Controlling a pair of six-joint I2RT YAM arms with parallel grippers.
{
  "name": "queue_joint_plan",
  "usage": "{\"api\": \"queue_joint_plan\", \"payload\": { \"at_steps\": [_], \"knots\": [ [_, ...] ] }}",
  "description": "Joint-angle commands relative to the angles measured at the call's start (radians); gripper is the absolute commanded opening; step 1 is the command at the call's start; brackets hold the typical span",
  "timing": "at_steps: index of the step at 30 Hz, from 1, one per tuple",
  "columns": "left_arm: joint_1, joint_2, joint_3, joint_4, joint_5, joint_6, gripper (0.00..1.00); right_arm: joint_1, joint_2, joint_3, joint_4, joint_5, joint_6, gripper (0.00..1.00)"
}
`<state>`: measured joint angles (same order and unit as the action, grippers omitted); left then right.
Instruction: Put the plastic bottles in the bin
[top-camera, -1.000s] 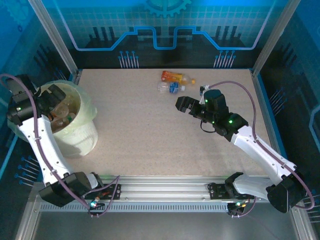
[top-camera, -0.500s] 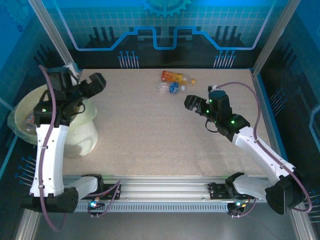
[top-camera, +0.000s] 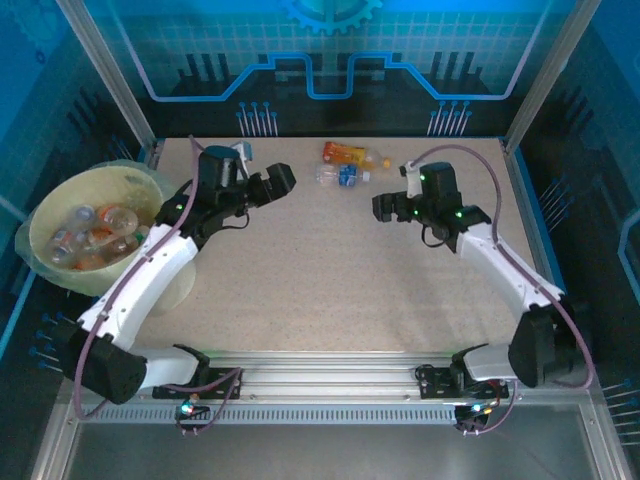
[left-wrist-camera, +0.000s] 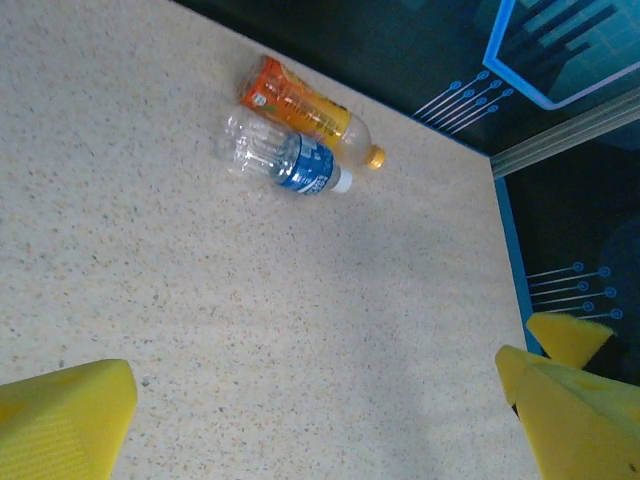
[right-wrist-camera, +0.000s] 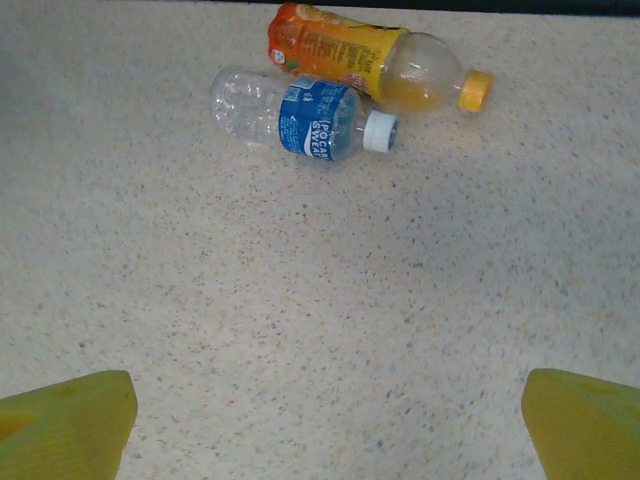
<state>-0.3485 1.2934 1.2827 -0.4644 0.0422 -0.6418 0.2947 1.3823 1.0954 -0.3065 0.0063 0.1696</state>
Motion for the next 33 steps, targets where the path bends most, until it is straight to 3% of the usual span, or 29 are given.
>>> {"api": "queue_joint_plan", "payload": {
  "at_steps": [1,5,9,15,33],
  "knots": [
    [-0.004,0.013,-0.028,0.081,0.001,-0.058,0.99,-0.029,0.074,0.103,-0.043,-0.051,-0.217,1.0],
    [-0.004,0.002,-0.052,0.079,-0.014,-0.043,0.99,-0.057,0.205,0.211,-0.074,-0.195,-0.356,0.95],
    [-0.003,-0.022,-0.078,0.066,-0.056,-0.02,0.99,-0.053,0.374,0.38,-0.184,-0.258,-0.553,0.88],
    [0.0,-0.047,-0.117,0.029,-0.107,-0.004,0.99,-0.046,0.66,0.695,-0.392,-0.257,-0.774,0.81],
    [0.002,-0.044,-0.196,0.043,-0.169,0.007,0.99,0.016,1.17,1.263,-0.537,-0.184,-1.03,0.78]
  ]
}}
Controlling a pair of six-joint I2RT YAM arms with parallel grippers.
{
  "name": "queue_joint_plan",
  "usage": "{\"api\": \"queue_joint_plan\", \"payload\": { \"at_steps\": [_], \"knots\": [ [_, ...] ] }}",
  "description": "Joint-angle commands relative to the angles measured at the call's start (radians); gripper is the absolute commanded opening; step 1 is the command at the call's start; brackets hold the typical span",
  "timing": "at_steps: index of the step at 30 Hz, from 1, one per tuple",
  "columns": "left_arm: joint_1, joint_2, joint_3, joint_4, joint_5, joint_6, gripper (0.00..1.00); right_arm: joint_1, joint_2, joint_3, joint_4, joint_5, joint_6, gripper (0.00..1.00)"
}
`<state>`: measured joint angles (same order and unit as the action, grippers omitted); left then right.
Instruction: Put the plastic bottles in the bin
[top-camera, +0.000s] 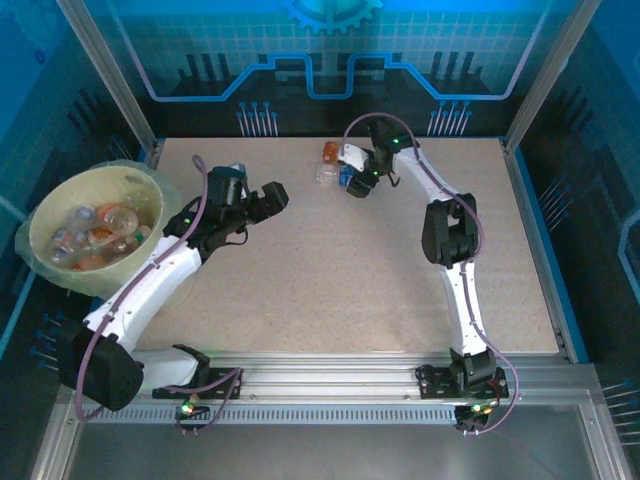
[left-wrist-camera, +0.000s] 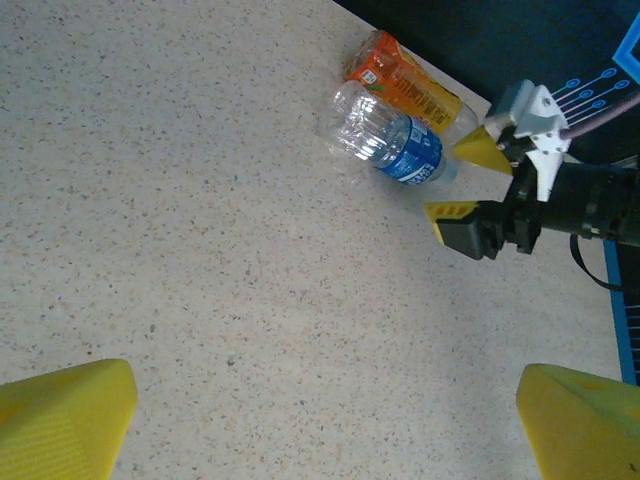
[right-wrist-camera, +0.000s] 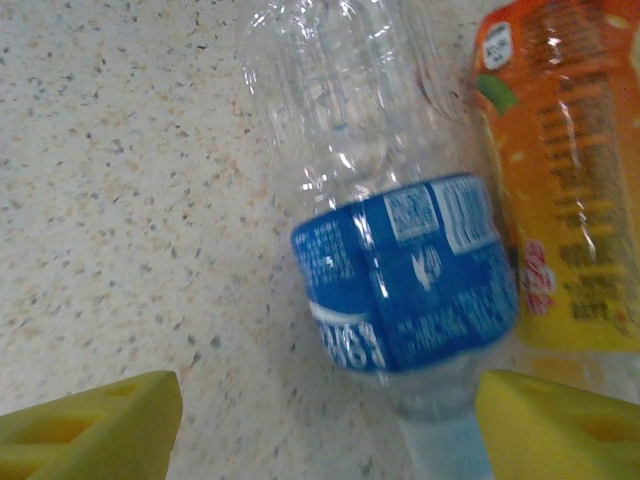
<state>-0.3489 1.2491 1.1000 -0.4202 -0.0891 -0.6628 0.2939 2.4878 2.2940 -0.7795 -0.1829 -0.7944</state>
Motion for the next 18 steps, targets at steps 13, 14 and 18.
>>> {"api": "queue_joint_plan", "payload": {
  "at_steps": [13,14,18],
  "knots": [
    [0.003,-0.019,-0.075,0.012,-0.087,0.007,0.99,0.046,0.107,0.087,-0.092,-0.001,-0.141,0.74],
    [0.004,-0.018,-0.075,0.016,-0.086,0.007,0.99,0.047,0.105,0.087,-0.084,-0.012,-0.13,0.74],
    [0.004,-0.011,-0.075,0.024,-0.084,0.007,0.99,0.061,0.118,0.091,-0.003,0.02,-0.078,0.75]
  ]
}}
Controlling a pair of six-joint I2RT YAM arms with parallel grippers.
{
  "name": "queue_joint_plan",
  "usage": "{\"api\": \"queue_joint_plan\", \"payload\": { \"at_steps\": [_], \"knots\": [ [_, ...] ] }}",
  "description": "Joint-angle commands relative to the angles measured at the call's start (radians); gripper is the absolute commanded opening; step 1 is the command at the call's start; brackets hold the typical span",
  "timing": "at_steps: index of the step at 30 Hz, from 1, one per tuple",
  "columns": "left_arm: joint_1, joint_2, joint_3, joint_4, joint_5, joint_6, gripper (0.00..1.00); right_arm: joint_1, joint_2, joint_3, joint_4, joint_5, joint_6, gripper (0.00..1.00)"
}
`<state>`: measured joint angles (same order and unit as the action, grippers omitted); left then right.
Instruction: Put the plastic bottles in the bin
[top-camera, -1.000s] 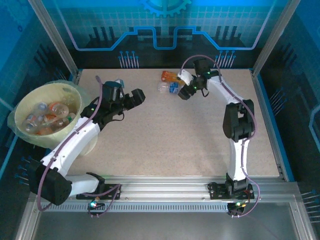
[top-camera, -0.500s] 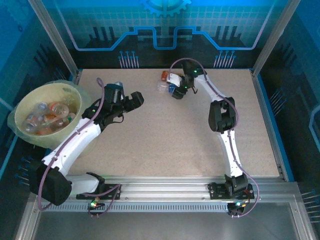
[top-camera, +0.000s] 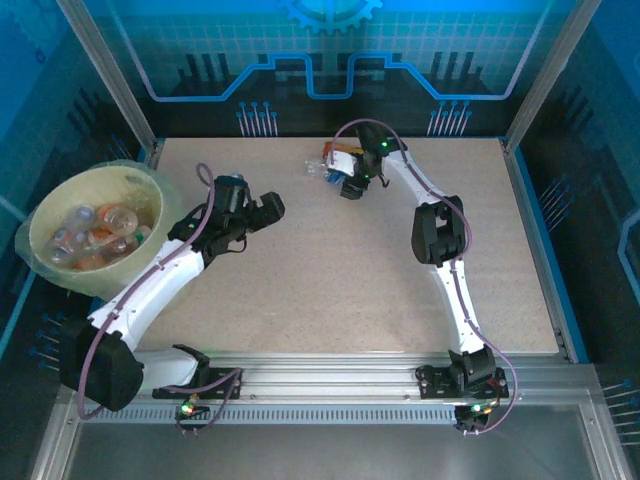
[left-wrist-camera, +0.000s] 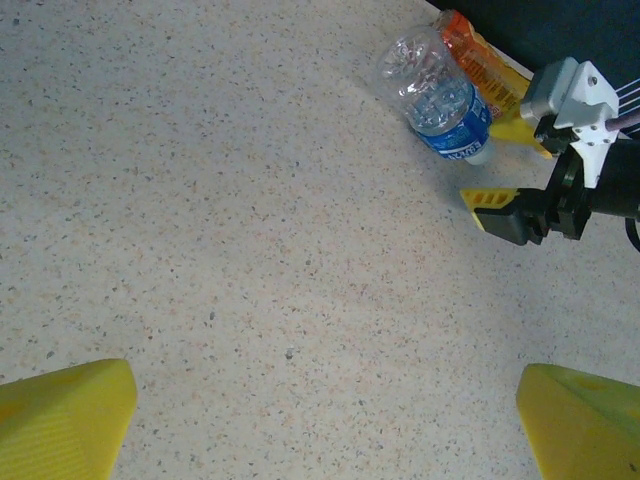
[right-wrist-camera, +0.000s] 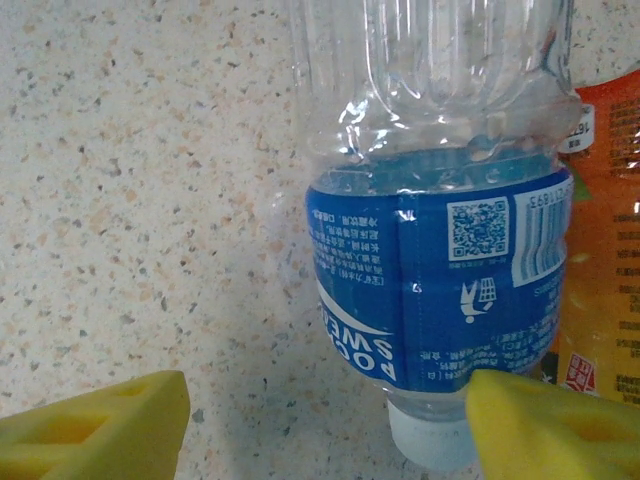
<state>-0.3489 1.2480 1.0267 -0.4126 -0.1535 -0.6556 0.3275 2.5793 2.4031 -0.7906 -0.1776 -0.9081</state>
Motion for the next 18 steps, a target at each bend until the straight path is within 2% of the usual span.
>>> {"api": "queue_joint_plan", "payload": {
  "at_steps": [1,4,9,18],
  "knots": [
    [0.004,-0.007,-0.002,0.019,-0.019,-0.001,0.99,0.033,0.036,-0.018,0.036,0.05,0.037,0.75],
    [0.002,0.003,0.001,0.021,-0.014,-0.004,0.99,0.042,0.067,0.006,0.074,0.101,0.042,0.77],
    [0.004,0.02,0.01,0.026,-0.021,0.0,0.99,0.048,0.052,0.014,0.013,0.002,0.038,0.76],
    [0.004,0.061,0.031,0.028,-0.011,0.017,0.99,0.074,-0.142,-0.209,0.019,-0.055,-0.003,0.72]
  ]
}}
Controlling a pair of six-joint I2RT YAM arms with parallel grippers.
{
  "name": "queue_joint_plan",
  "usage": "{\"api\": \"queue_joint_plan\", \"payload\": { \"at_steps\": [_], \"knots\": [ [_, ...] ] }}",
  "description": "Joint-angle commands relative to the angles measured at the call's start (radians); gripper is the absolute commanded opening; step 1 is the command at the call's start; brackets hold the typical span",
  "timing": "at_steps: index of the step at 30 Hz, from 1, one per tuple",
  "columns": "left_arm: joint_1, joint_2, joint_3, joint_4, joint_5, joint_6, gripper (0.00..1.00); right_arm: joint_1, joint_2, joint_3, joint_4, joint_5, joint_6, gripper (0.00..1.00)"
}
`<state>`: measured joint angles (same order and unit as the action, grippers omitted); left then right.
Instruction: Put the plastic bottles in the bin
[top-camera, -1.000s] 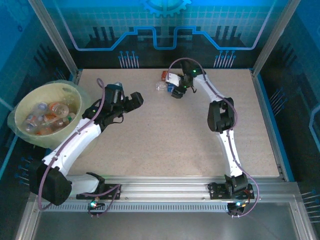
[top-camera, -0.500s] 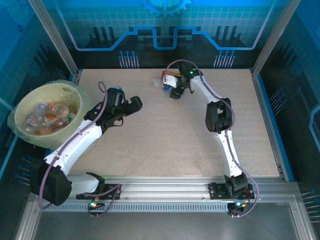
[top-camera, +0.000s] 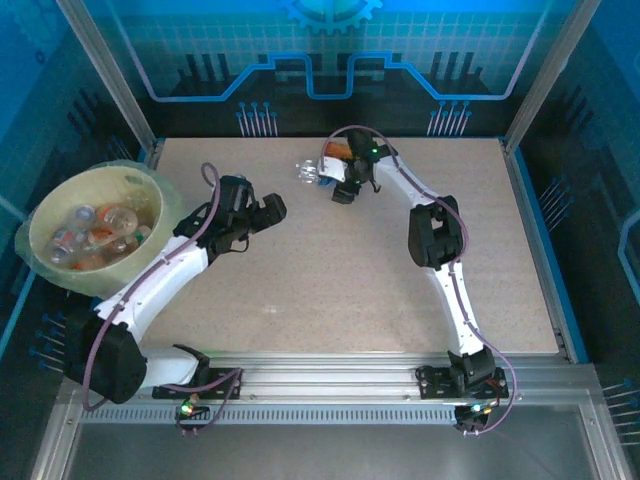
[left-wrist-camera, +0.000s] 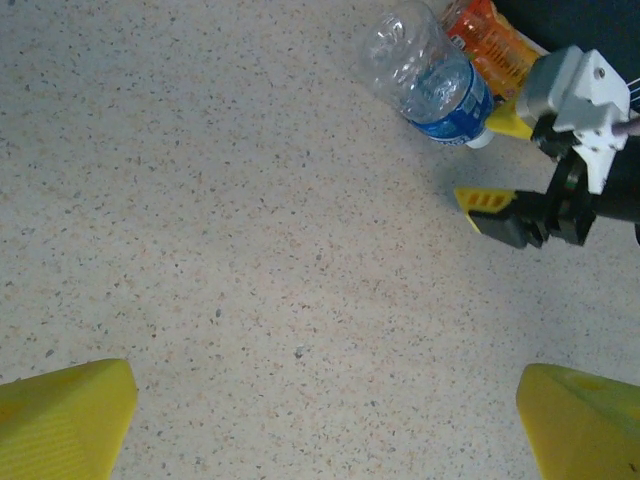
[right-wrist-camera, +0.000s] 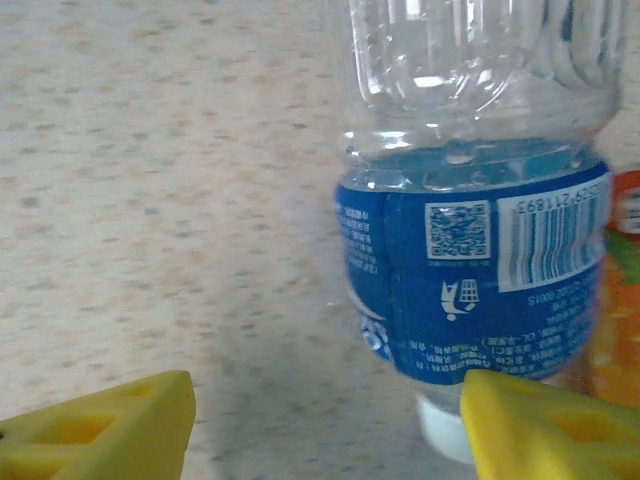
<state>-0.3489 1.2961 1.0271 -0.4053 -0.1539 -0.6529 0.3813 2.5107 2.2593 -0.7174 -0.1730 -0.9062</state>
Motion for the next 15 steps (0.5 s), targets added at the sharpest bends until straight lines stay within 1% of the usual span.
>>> {"api": "queue_joint_plan", "payload": {
  "at_steps": [1,6,11,13,15],
  "knots": [
    [0.004,0.014,0.031,0.022,-0.009,0.015,0.99,0.02,-0.098,-0.089,-0.046,-0.071,0.002,0.72],
    [0.003,0.011,0.026,0.021,-0.012,0.012,0.99,0.012,-0.218,-0.175,0.015,-0.147,0.085,0.73],
    [0.003,0.0,0.013,0.021,-0.015,0.007,0.99,0.001,-0.223,-0.182,0.111,-0.121,0.214,0.75],
    [0.004,-0.003,0.011,0.019,-0.017,0.009,0.99,0.001,-0.2,-0.174,0.126,-0.126,0.213,0.75],
    [0.004,-0.006,0.01,0.016,-0.02,0.011,0.99,0.006,-0.155,-0.142,0.097,-0.16,0.148,0.77]
  ]
}}
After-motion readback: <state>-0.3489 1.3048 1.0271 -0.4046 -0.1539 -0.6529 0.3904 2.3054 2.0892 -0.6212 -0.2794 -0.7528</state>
